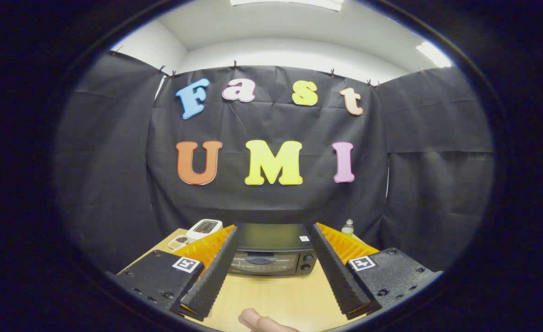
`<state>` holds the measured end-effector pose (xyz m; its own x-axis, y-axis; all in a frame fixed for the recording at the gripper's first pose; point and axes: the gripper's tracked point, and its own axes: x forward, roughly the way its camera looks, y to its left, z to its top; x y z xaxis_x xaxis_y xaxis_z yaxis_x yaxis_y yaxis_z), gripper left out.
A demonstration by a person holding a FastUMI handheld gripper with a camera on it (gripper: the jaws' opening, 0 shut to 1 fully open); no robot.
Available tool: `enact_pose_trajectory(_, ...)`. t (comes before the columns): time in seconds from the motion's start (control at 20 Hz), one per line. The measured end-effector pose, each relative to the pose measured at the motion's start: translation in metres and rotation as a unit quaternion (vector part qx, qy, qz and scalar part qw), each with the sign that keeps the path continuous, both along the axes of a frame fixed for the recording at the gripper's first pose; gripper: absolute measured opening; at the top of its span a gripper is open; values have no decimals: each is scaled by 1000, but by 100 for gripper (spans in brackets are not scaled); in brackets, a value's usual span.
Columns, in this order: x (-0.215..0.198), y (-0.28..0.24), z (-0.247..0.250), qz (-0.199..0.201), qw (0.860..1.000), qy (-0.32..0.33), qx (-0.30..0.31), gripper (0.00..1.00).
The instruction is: Open the toaster oven, put the food inside, and close the toaster oven door.
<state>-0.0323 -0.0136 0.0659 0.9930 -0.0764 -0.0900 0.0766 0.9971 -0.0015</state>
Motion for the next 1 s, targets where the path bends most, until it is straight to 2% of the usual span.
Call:
enact_pose_trajectory(0.3, -51, -7, -6, 0, 1000, -13, 11, 100)
enact_pose_trajectory(0.5, -55, -26, -7, -23, 1000, -6, 7, 100)
enact_pose_trajectory(0.9, -47, -52, -24, -20, 999, 10, 43, 100)
enact_pose_trajectory(1.0, -45, -43, -23, -21, 999, 7, 40, 100)
